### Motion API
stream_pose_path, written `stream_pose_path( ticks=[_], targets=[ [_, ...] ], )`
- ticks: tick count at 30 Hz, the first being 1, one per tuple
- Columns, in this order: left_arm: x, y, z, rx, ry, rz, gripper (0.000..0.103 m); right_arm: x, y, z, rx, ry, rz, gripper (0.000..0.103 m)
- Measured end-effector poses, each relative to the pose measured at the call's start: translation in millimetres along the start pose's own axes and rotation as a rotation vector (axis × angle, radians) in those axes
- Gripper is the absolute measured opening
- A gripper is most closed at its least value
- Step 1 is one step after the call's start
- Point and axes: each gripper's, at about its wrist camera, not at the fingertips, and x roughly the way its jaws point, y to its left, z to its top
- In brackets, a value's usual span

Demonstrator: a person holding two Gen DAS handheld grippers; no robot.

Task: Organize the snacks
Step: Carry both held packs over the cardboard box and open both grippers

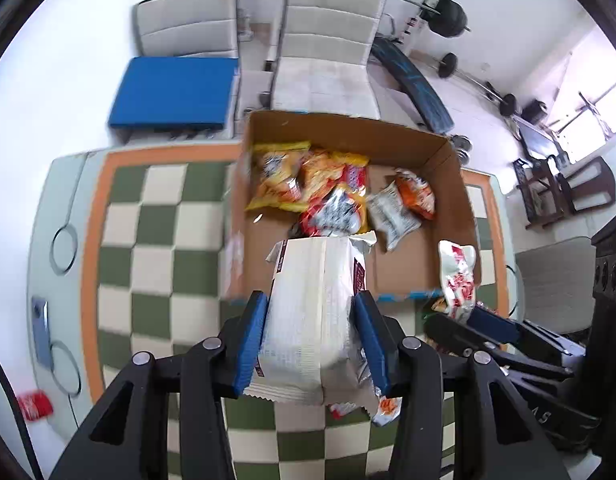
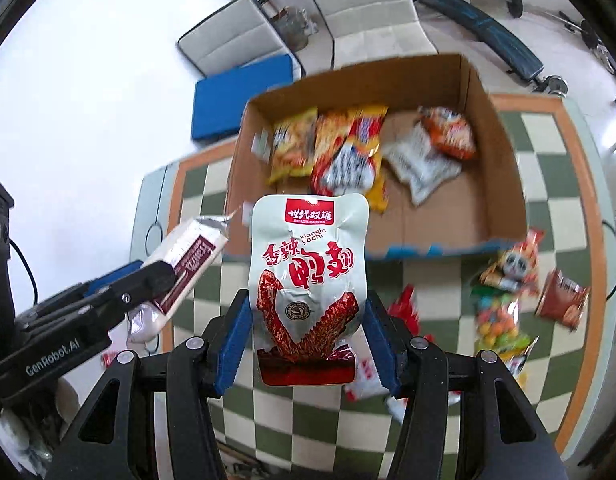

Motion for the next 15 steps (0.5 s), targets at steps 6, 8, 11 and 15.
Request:
stream_pose_path(
  ticks=[6,8,11,15],
  targets=[
    [63.7,6.0,55.3,-0.035,0.126,-0.009,0.043,30.8,-11.2,54.0,0.047,0.034,0.000,0.058],
    [82.1,11.0,65.2,-0.054,0.170,-0.015,0.043,46.0,-12.9,67.2,0.050,0.051,-0.013,0.058],
    [111.4,21.5,75.2,-0.091,0.238,-0.023,0.043,71.1,-15.5,83.0,0.052,0.087,-0.036,0.058],
    [137.4,31.6,81.5,-0.115,0.292,-0.013,0.043,102.0,-23.0,93.5,0.069,0.136,-0.049,0.058]
  ],
)
